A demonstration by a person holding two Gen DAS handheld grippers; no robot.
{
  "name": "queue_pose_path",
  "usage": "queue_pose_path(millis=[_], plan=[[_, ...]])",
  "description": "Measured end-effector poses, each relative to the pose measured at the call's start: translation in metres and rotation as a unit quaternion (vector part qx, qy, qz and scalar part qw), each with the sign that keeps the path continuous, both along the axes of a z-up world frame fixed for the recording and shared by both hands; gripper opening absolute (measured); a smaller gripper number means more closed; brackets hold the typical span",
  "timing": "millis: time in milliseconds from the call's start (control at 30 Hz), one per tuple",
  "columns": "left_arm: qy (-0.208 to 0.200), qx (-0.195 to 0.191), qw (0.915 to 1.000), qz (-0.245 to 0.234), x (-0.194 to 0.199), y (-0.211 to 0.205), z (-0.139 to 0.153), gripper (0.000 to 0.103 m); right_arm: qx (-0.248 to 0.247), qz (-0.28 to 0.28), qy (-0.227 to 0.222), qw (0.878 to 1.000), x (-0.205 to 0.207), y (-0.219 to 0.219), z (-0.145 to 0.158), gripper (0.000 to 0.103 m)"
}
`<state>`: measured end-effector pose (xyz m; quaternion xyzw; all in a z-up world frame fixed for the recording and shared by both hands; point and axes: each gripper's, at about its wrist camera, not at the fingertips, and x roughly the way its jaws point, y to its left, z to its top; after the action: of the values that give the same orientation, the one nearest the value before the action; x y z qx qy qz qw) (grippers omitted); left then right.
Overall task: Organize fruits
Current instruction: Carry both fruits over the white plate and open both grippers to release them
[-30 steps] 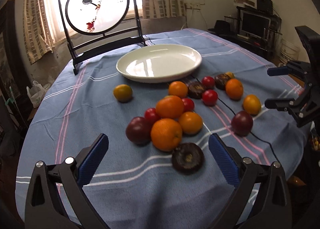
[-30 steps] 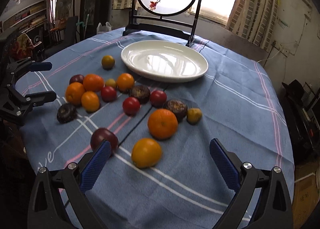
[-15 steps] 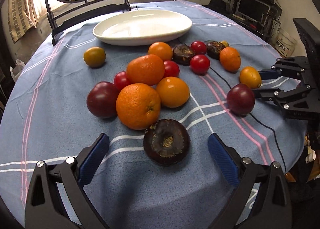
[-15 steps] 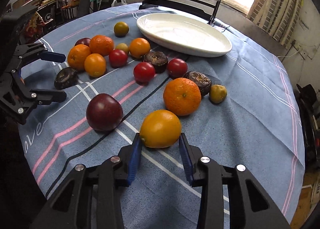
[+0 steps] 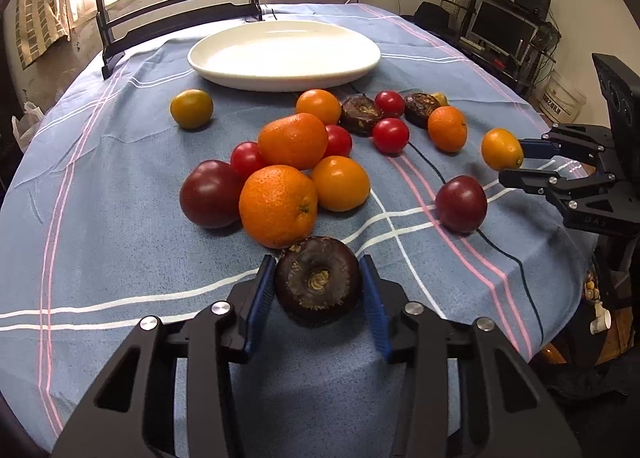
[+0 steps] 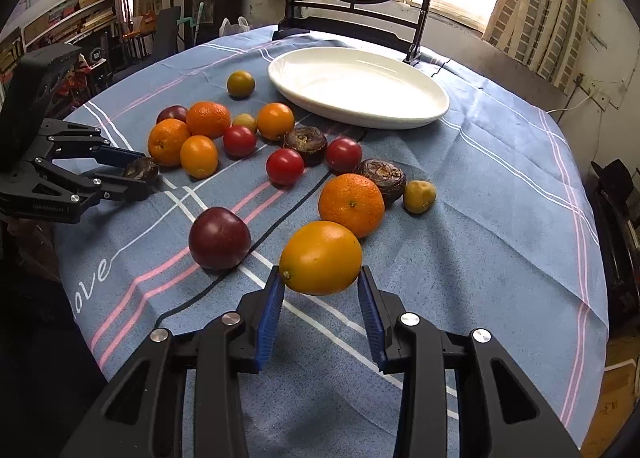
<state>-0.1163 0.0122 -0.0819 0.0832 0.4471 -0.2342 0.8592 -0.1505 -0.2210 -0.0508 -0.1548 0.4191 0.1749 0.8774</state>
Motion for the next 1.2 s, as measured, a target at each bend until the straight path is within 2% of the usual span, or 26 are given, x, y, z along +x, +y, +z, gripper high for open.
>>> queue_pose_path(millis=[233,400,533,867,1033,1200], plan=[[-0.069,0.001,0.9975,0.015,0.013,-0.002,0.046,0.042,0.008,0.005,-0.032,0.999,0.017,0.005,0.024,0.038],[-0.113,-0.008,0.9926,0.042,0.061,-0.014,0.081,0.042,0.031,-0.003,-0.070,0.997,0.052,0.012,0.051,0.038],[-0.130,0.003,0.9898,0.059,0.107,-0.029,0.092,0.042,0.066,-0.007,-0.087,0.994,0.093,0.014,0.067,0.038],[-0.107,0.031,0.9894,0.093,0.197,-0.052,0.069,0.042,0.068,-0.034,-0.063,0.995,0.194,0.022,0.053,0.038],[-0.096,0.040,0.9902,0.093,0.217,-0.057,0.056,0.042,0.075,-0.037,-0.046,0.995,0.226,0.027,0.042,0.038],[-0.079,0.055,0.9906,0.098,0.234,-0.062,0.040,0.042,0.058,-0.045,-0.028,0.997,0.253,0.034,0.028,0.038]])
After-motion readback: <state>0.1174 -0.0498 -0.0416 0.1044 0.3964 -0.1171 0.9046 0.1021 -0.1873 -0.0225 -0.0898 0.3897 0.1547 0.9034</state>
